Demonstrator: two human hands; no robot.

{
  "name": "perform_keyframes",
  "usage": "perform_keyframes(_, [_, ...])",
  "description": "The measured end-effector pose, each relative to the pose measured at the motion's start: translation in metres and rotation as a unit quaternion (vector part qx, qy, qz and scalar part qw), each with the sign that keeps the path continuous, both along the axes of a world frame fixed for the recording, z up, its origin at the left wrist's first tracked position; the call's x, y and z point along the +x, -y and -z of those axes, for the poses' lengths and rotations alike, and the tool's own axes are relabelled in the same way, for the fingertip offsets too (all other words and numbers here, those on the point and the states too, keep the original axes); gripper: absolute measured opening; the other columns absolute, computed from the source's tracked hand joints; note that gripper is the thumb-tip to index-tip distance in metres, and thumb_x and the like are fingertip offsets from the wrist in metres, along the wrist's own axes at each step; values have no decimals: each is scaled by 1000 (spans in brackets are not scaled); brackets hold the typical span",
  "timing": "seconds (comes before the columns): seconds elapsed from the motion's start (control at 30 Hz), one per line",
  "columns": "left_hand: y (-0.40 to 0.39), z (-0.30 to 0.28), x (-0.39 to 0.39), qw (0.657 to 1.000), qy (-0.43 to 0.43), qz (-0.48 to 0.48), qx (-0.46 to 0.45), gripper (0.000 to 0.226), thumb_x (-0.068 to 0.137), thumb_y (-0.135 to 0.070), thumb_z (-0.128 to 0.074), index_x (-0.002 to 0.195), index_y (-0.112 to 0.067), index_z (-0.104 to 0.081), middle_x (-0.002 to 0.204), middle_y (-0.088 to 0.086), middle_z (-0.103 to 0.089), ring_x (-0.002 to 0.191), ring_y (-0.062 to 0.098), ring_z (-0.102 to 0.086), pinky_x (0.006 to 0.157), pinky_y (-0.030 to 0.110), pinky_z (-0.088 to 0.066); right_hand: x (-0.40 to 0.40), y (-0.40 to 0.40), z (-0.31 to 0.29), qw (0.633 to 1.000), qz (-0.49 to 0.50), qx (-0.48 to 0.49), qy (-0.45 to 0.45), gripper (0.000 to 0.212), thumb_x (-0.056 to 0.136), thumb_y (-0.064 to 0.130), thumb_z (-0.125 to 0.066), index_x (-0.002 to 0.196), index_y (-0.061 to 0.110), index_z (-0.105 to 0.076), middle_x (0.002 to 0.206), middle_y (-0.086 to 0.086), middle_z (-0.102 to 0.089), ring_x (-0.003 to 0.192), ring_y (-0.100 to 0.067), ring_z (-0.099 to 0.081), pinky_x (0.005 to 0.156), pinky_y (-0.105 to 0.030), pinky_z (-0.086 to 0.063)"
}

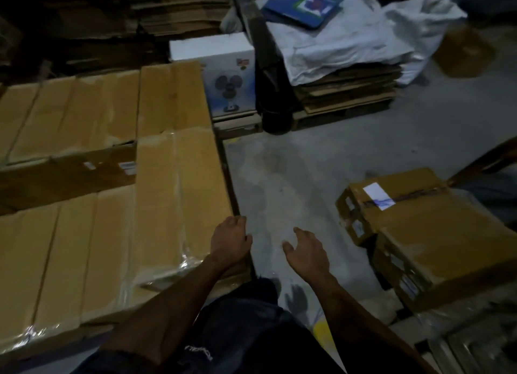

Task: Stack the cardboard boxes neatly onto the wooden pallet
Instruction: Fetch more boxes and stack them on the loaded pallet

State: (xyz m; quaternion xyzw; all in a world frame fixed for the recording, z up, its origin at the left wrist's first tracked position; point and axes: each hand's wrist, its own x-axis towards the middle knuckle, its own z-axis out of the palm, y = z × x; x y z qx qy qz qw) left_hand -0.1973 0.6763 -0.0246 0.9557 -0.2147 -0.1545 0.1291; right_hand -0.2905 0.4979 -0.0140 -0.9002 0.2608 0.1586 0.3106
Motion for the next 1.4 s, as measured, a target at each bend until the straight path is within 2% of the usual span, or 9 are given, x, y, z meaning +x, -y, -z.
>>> perform_keyframes(0.37, [169,54,136,986,-63,133,73,59,102,-38,-39,151,-8,-29,153,12,-37,141,29,-33,114,34,-28,86,154,30,993,90,-39,-71,63,99,48,-48,152,17,-36,153,-10,-41,138,-30,-39,111,-40,-33])
perform_keyframes(0.63, [279,33,248,978,-65,172,100,58,101,-38,-40,150,-9,-31,153,11,-38,142,29,-32,113,35,-29,180,264,18,984,162,-45,-50,80,79,57,-39,146,13,-47,144,-16,-51,133,-34,-47,111,-43,-38])
perform_keyframes(0.77, [331,23,301,975,-49,189,107,56,101,-37,-40,148,-8,-33,150,10,-42,139,28,-35,111,33,-31,223,316,32,977,210,-40,-2,87,73,66,-31,134,11,-59,124,-18,-65,117,-36,-60,99,-43,-48])
perform_keyframes(0.83, [360,24,327,972,-39,205,104,55,101,-36,-41,147,-7,-35,148,11,-44,136,27,-38,109,32,-32,250,341,29,975,222,-30,-11,74,84,59,-40,132,5,-59,123,-20,-63,115,-38,-60,95,-44,-47])
perform_keyframes(0.9, [395,29,358,971,-36,214,105,55,101,-36,-42,147,-7,-35,148,11,-44,136,27,-38,108,32,-32,281,371,28,973,224,-25,-45,61,95,49,-51,144,13,-47,137,-14,-54,127,-33,-52,102,-39,-41])
perform_keyframes(1.03, [469,39,423,969,-51,215,114,59,102,-37,-41,152,-8,-29,153,12,-38,142,29,-32,114,34,-27,342,440,44,969,242,-6,-41,71,91,58,-42,148,15,-42,144,-13,-48,132,-31,-46,105,-39,-38])
perform_keyframes(1.13, [524,35,469,965,-41,227,124,59,103,-38,-39,153,-9,-26,155,12,-35,143,28,-30,115,34,-27,380,496,47,970,238,-39,-38,60,96,45,-54,146,12,-46,141,-17,-52,128,-34,-49,102,-39,-40])
perform_keyframes(1.23, [587,24,509,962,-16,245,115,58,103,-37,-39,153,-9,-27,155,12,-35,144,27,-29,114,33,-26,413,553,38,972,226,-30,-59,61,99,46,-50,148,12,-41,144,-16,-49,130,-35,-47,103,-40,-41])
perform_keyframes(1.4, [693,5,543,935,-23,339,99,58,103,-39,-37,152,-9,-27,155,10,-35,144,26,-29,115,32,-26,438,631,20,954,299,-15,-32,61,99,44,-52,149,11,-40,144,-18,-48,131,-34,-46,103,-42,-43])
